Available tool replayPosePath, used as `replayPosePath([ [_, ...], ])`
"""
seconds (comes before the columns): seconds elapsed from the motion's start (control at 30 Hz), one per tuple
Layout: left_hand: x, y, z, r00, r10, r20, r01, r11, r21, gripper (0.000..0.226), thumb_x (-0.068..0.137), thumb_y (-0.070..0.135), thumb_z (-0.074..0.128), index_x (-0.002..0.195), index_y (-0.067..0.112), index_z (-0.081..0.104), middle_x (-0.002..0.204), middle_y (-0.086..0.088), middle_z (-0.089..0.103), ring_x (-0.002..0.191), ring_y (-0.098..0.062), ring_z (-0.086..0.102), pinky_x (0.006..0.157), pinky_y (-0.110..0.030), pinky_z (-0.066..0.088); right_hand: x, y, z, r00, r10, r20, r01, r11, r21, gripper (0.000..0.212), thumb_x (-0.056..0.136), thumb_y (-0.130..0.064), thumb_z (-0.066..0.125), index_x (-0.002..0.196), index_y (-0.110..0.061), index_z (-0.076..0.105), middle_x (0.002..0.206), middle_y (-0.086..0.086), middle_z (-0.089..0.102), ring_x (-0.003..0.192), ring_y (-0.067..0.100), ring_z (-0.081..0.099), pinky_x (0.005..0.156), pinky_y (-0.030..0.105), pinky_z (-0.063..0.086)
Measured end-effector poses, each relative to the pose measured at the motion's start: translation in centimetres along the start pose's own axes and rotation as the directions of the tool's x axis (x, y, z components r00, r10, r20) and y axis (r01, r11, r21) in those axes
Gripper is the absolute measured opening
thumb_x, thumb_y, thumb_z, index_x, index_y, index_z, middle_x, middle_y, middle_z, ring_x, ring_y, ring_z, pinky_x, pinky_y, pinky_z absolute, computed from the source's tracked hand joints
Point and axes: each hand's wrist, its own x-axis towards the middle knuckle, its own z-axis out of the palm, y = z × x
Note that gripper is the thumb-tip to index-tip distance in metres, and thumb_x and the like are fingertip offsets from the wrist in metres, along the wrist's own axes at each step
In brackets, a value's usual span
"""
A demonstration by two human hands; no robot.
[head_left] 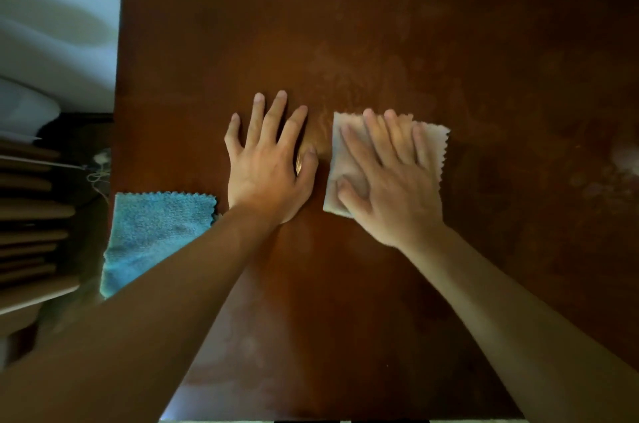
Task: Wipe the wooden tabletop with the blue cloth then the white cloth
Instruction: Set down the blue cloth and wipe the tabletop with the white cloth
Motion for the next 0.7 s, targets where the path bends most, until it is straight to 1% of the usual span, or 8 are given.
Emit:
replayPosePath([
  [0.1,0.0,0.1,-0.1,1.000,0.003,-0.002,-0.003,1.000,-0.006,0.059,0.101,0.048,0.032,0.155,0.024,0.033,0.167,-0.006,0.022,0.156,-0.028,0.008,0.123,-0.056,0.007,2.7,0.6,-0.4,0.998,0.021,0.058,-0.020,1.000,-0.009,0.069,0.102,-0.054,0.023,0.163,-0.022,0.022,0.171,0.010,0.018,0.159,0.031,0.011,0.128,0.053,0.009],
  [0.2,-0.1,0.1,0.0,1.000,0.001,0.004,-0.001,1.000,-0.008,0.061,0.100,0.050,0.029,0.155,0.024,0.032,0.167,-0.005,0.021,0.156,-0.027,0.007,0.123,-0.057,0.007,0.6,0.4,-0.3,0.998,-0.038,0.048,0.038,0.999,-0.008,0.068,0.105,-0.053,0.023,0.164,-0.020,0.018,0.171,0.011,0.015,0.159,0.032,0.010,0.127,0.055,0.012],
  [0.23,0.0,0.0,0.0,1.000,0.000,0.001,0.000,1.000,-0.013,0.060,0.100,0.050,0.030,0.155,0.024,0.032,0.167,-0.005,0.021,0.156,-0.027,0.007,0.123,-0.057,0.007,-0.6,0.1,-0.1,0.998,-0.054,0.028,0.054,0.999,0.005,0.067,0.106,-0.053,0.027,0.164,-0.020,0.020,0.171,0.010,0.017,0.159,0.032,0.011,0.126,0.056,0.015],
  [0.33,-0.1,0.1,0.1,1.000,0.003,-0.013,-0.003,1.000,-0.025,0.059,0.101,0.048,0.032,0.154,0.024,0.034,0.166,-0.005,0.024,0.156,-0.028,0.009,0.123,-0.057,0.008,-3.3,-0.8,0.2,0.997,-0.078,-0.026,0.079,0.996,0.045,0.067,0.102,-0.053,0.039,0.160,-0.021,0.033,0.168,0.008,0.026,0.157,0.030,0.019,0.125,0.057,0.020],
  [0.4,-0.1,0.1,0.0,1.000,-0.002,-0.011,0.002,1.000,-0.022,0.059,0.101,0.048,0.032,0.154,0.024,0.034,0.166,-0.006,0.024,0.156,-0.028,0.009,0.123,-0.057,0.008,-3.0,-0.8,0.2,0.995,-0.094,-0.028,0.096,0.994,0.055,0.066,0.100,-0.054,0.041,0.158,-0.022,0.038,0.167,0.008,0.030,0.157,0.030,0.022,0.125,0.057,0.020],
  [0.5,0.0,0.1,0.0,1.000,-0.007,0.003,0.007,1.000,-0.027,0.059,0.100,0.047,0.030,0.154,0.024,0.034,0.166,-0.006,0.024,0.156,-0.027,0.009,0.123,-0.057,0.008,0.0,0.2,0.2,0.989,-0.146,-0.009,0.146,0.989,0.032,0.067,0.102,-0.055,0.031,0.160,-0.022,0.034,0.167,0.009,0.029,0.157,0.031,0.021,0.125,0.057,0.019],
  [0.57,0.0,0.1,0.0,1.000,-0.009,0.011,0.009,1.000,-0.013,0.059,0.100,0.047,0.029,0.155,0.025,0.033,0.166,-0.006,0.023,0.156,-0.027,0.009,0.123,-0.057,0.008,3.2,0.9,0.2,0.991,-0.137,0.005,0.137,0.991,0.002,0.068,0.103,-0.055,0.025,0.162,-0.021,0.029,0.168,0.011,0.026,0.157,0.033,0.020,0.126,0.056,0.018],
  [0.7,0.0,0.1,0.1,1.000,0.003,0.003,-0.003,1.000,-0.005,0.057,0.101,0.046,0.029,0.154,0.025,0.035,0.166,-0.006,0.024,0.156,-0.028,0.011,0.123,-0.058,0.010,8.0,1.4,-0.4,0.995,-0.089,0.052,0.090,0.996,-0.025,0.069,0.102,-0.055,0.026,0.163,-0.022,0.025,0.169,0.011,0.023,0.157,0.034,0.017,0.127,0.055,0.012],
])
